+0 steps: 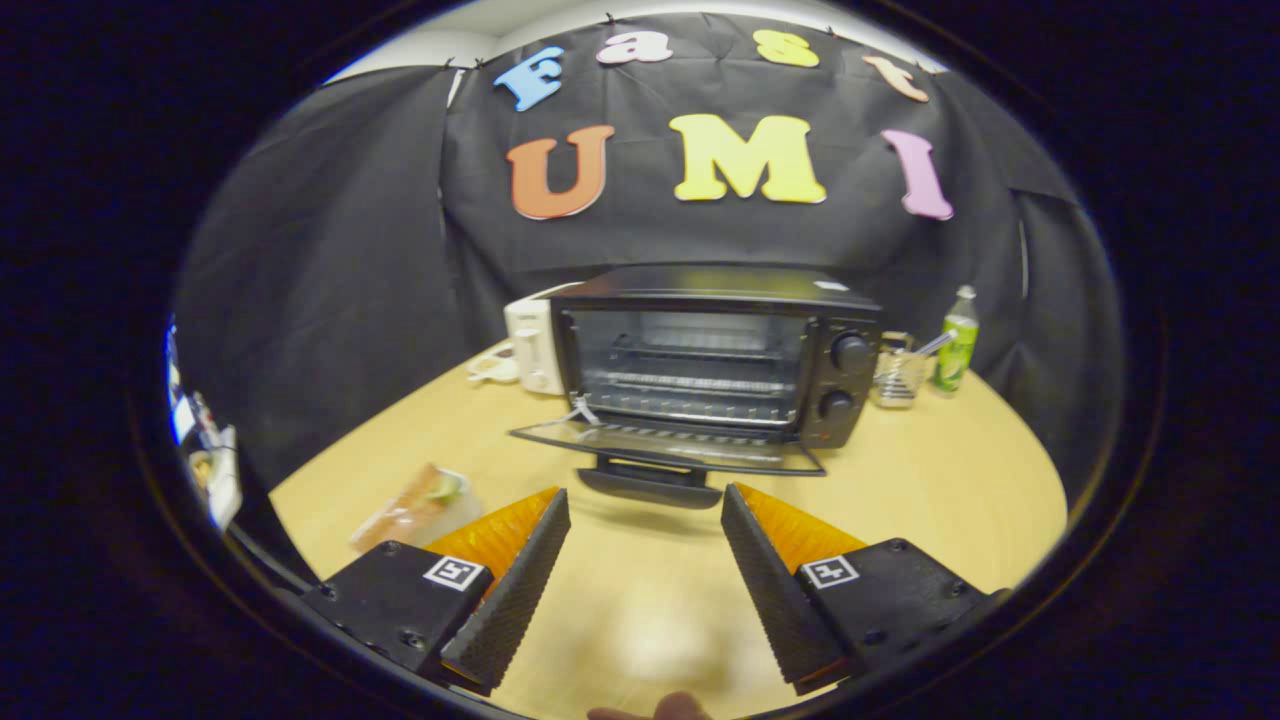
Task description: Open the toaster oven, put the food inside, and close the toaster oven door.
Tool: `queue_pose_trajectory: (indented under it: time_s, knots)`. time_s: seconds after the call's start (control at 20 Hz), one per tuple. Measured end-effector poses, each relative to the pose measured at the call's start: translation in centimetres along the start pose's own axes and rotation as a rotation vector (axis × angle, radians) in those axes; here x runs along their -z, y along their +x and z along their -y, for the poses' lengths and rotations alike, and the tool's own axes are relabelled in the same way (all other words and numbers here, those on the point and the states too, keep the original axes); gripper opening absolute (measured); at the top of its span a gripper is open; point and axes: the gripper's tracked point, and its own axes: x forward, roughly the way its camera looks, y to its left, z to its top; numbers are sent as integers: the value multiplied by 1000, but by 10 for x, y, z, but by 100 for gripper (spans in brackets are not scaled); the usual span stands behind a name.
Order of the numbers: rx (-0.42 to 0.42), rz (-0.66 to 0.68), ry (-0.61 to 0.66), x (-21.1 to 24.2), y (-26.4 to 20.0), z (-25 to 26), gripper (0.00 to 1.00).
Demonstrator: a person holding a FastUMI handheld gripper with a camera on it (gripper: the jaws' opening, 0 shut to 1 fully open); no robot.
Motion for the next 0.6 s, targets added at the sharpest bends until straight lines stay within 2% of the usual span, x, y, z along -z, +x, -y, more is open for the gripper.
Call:
queue_pose_trajectory:
  time_s: [0.1, 0.25, 0.35, 0.45, 0.6]
  knots:
    - [-158, -111, 109, 0, -16, -35, 100]
    - [-301, -248, 230, -6, -30, -75, 100]
    - [-326, -312, 263, -8, -26, -88, 100]
    - [-323, -389, 247, 2, -13, -94, 99]
    - [-323, -503, 290, 17, 9, -104, 95]
